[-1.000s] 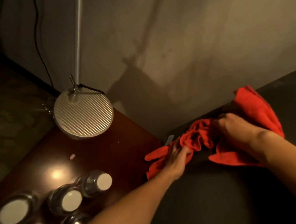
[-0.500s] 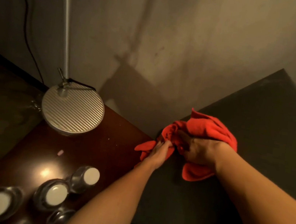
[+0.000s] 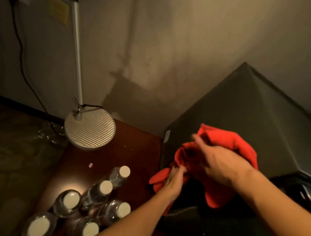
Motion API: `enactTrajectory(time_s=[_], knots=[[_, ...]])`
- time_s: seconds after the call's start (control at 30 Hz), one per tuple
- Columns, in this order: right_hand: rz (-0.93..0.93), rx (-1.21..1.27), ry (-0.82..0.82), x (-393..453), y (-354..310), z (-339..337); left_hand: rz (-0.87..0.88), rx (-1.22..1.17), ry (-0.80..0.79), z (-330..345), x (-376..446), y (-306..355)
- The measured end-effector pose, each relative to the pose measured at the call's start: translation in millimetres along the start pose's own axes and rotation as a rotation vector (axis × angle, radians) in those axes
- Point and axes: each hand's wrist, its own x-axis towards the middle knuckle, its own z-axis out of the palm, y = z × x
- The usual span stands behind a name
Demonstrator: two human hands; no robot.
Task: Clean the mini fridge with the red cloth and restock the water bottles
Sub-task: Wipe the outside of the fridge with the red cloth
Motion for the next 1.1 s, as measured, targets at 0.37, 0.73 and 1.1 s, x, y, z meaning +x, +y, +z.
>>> enactTrajectory(time_s=[0.37, 0.73, 1.1], knots=[[0.311, -0.468, 0.485, -119, 17, -14, 0.198, 0.018, -0.122, 52, -127, 85], [0.288, -0.429, 0.238, -98, -12, 1, 0.341, 0.196, -0.105, 38, -93, 75], [0.379, -0.347, 0.365, -137, 26, -29, 0.333, -0.012, -0.211, 68, -127, 146]])
